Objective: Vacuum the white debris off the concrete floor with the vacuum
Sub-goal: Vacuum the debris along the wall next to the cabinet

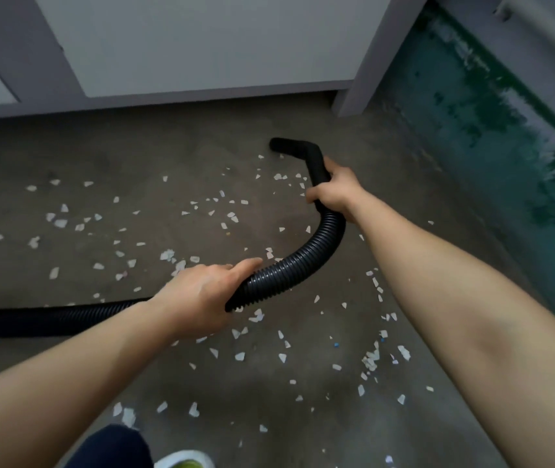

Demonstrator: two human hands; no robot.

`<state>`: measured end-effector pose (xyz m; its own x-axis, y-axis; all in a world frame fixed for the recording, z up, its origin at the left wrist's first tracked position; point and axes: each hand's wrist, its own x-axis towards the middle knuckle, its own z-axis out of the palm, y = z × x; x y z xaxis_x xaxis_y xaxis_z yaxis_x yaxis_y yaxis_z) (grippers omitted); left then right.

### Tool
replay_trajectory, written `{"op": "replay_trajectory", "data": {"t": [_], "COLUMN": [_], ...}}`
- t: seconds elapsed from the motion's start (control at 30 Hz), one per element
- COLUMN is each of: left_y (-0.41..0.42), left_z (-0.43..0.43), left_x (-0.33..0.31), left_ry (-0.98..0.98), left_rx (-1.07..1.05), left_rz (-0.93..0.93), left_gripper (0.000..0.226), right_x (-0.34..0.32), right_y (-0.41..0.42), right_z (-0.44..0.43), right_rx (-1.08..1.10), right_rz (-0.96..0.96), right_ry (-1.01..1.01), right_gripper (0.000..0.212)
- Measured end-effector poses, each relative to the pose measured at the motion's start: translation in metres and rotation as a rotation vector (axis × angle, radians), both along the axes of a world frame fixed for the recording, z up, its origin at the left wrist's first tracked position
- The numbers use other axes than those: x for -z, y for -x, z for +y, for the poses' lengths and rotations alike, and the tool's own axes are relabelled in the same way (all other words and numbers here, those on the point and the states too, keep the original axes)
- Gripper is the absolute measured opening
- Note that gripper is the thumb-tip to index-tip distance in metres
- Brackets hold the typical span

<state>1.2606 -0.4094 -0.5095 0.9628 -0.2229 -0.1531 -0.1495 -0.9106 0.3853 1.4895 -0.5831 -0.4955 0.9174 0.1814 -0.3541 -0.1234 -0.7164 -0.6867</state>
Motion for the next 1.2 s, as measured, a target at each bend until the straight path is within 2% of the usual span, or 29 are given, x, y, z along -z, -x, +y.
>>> {"op": "replay_trajectory", "data": {"t": [0.17, 0.37, 0.53, 0.63, 0.73, 0.87, 0.93, 1.07, 1.2], "left_y": [0.033, 0.038, 0.048, 0.063, 0.080, 0.105, 0.111, 0.112, 0.098], "left_z": [0.005, -0.009, -0.013, -0.001, 0.016, 0.043, 0.053, 0.078, 0.097], "left_x": [-0.002, -0.009, -0.019, -0.024, -0.027, -0.028, -0.028, -0.030, -0.036], "left_ry": [0.011, -0.045, -0.016, -0.008, -0.022, -0.040, -0.051, -0.082, -0.098], "left_rx": [-0.031, -0.005, 0.029, 0.012, -0.031, -0.126, -0.177, -0.297, -0.381], "left_rz": [-0.010, -0.032, -0.008, 0.008, 0.019, 0.034, 0.030, -0.010, -0.049], "left_gripper": [0.079, 0.080, 0.072, 0.061, 0.055, 0.052, 0.052, 0.050, 0.050], "right_x": [-0.003, -0.005, -0.008, -0.009, -0.006, -0.005, -0.003, 0.001, 0.000], "right_y": [0.026, 0.043, 0.056, 0.064, 0.071, 0.081, 0.081, 0.071, 0.054], "right_z": [0.016, -0.026, -0.031, -0.007, 0.026, 0.077, 0.100, 0.150, 0.185], "right_rx": [-0.076, 0.134, 0.090, -0.004, -0.081, -0.166, -0.178, -0.134, -0.111], "right_rz": [-0.002, 0.028, 0.019, 0.015, 0.026, 0.044, 0.052, 0.111, 0.089], "right_ry": [0.007, -0.022, -0.032, -0.021, -0.022, -0.044, -0.053, -0.087, -0.105], "right_gripper": [0.073, 0.070, 0.067, 0.070, 0.082, 0.079, 0.078, 0.092, 0.089]}}
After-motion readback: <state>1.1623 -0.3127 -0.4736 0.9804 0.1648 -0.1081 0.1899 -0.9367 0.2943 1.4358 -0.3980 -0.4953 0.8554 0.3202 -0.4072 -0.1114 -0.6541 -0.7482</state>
